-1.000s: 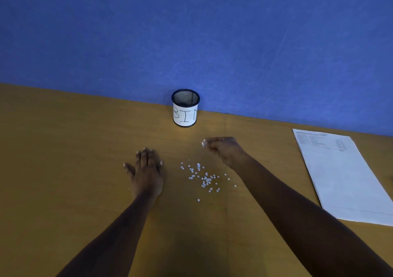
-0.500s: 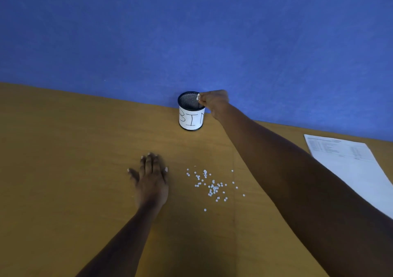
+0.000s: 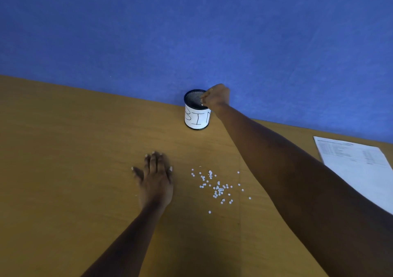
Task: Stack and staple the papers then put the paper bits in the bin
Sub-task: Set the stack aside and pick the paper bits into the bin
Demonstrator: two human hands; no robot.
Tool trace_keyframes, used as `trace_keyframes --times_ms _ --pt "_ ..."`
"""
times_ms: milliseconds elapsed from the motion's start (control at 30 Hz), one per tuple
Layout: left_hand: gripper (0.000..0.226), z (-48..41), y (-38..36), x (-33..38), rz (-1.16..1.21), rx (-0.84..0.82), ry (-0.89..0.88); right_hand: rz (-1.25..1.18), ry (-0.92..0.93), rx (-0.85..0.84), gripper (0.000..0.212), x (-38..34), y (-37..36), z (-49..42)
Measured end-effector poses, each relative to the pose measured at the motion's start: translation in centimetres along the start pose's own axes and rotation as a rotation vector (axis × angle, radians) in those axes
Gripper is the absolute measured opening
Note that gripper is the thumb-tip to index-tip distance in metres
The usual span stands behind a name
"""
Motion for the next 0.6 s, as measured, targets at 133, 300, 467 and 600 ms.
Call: trace_keyframes --times_ms 133,300,467,600 --pt "0.053 0.0 0.0 0.0 0.004 -0.016 -0.006 0.038 0.055 -0.041 0.015 -0.3 0.0 0.4" --pt "0.053 0.0 0.0 0.0 0.013 -0.009 -0.005 0.032 0.112 -0.036 0.014 -0.5 0.3 0.9" --pt "0.053 0.0 0.0 0.0 -0.005 -0.016 -0.009 0.046 0.205 0.010 0.021 0.0 1.0 2.0" --pt "0.053 0.1 0.0 0.0 -0.004 -0.010 -0.006 -0.080 0.220 0.113 0.020 1.4 2.3 3.2"
Point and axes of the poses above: each hand's wrist, its own z-axis away from the middle knuckle, its own y-axis out of the back of the hand, x = y × z, the point moved 2 cm from there along -z, towards the middle knuckle, and after that the axes turned 7 degrees about y, right-handed, at the moved point
